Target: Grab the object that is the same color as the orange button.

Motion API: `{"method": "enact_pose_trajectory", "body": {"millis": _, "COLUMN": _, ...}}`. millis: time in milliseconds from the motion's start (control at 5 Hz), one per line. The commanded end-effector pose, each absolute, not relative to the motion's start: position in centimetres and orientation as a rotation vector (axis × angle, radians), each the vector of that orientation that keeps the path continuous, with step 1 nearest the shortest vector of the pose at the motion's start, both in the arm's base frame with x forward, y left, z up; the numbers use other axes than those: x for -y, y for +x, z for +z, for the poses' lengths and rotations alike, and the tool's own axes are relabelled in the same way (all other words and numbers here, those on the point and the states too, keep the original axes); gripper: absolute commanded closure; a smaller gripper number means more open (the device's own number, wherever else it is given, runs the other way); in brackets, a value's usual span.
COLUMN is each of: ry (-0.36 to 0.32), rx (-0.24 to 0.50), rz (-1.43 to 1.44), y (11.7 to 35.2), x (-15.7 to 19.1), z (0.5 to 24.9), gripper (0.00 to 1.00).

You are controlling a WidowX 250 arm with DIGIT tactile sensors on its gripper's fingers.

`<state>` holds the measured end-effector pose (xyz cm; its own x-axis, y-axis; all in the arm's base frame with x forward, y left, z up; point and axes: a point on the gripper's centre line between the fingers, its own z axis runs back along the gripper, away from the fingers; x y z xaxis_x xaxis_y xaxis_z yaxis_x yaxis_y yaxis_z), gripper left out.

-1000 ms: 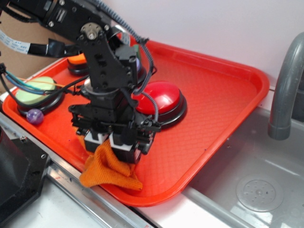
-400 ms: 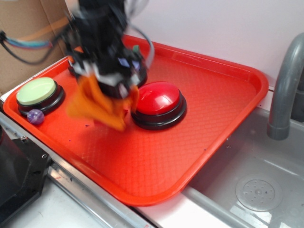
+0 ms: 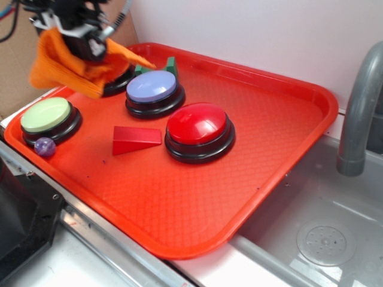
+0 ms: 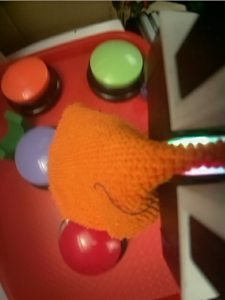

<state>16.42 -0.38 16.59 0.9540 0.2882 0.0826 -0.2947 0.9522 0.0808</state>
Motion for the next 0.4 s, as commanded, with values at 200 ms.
{"method": "enact_pose_trajectory", "body": {"millis": 200, "ry": 0.016, "rx": 0.103, "rz": 0.247, "y": 16.75, "x": -0.91, "z": 16.81, "gripper": 1.00}}
